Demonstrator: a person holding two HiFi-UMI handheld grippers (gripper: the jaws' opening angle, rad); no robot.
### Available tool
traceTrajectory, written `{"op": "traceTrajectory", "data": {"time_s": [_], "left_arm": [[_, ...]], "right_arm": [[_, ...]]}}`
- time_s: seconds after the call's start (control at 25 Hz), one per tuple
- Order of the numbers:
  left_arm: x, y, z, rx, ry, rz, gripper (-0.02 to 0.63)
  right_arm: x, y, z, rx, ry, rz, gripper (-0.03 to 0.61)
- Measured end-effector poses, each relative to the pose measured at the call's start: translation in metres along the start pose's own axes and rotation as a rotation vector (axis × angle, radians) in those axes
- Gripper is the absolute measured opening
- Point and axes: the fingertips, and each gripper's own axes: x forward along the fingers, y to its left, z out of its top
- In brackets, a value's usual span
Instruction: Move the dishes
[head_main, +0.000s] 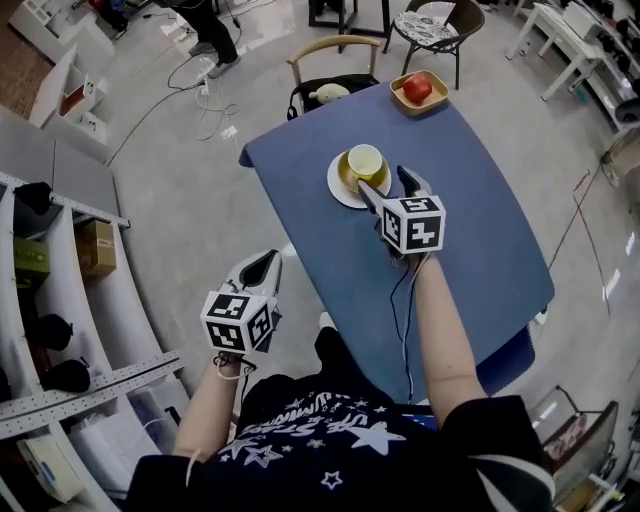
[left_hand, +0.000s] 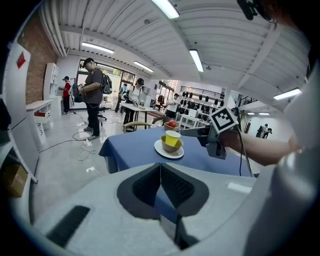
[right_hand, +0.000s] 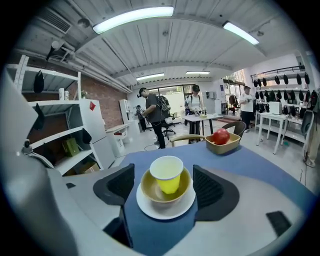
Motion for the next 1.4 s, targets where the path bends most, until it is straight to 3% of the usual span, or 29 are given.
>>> {"op": "traceTrajectory", "data": {"time_s": [0.28, 0.64, 1.08, 1.4], "left_arm": [[0.017, 0.014, 0.003, -0.019, 0.029, 0.009, 0.020], [0.026, 0.031, 0.008, -0.008, 0.046, -0.001, 0.020], [0.038, 0.042, 0.017, 0.021, 0.054, -0.050, 0.020], [0.040, 0.048, 0.018, 0.001, 0.038, -0.086, 0.020]], "right_arm": [[0.049, -0.002, -0.006, -0.070, 0.082, 0.008, 0.383], [0.077, -0.004, -0.022, -0.138, 0.146, -0.058, 0.383], [0.071, -0.006, -0.017, -0.133, 0.110, -0.099, 0.354], [0.044, 0.021, 0.021, -0.123, 0.024, -0.094, 0.353]]}}
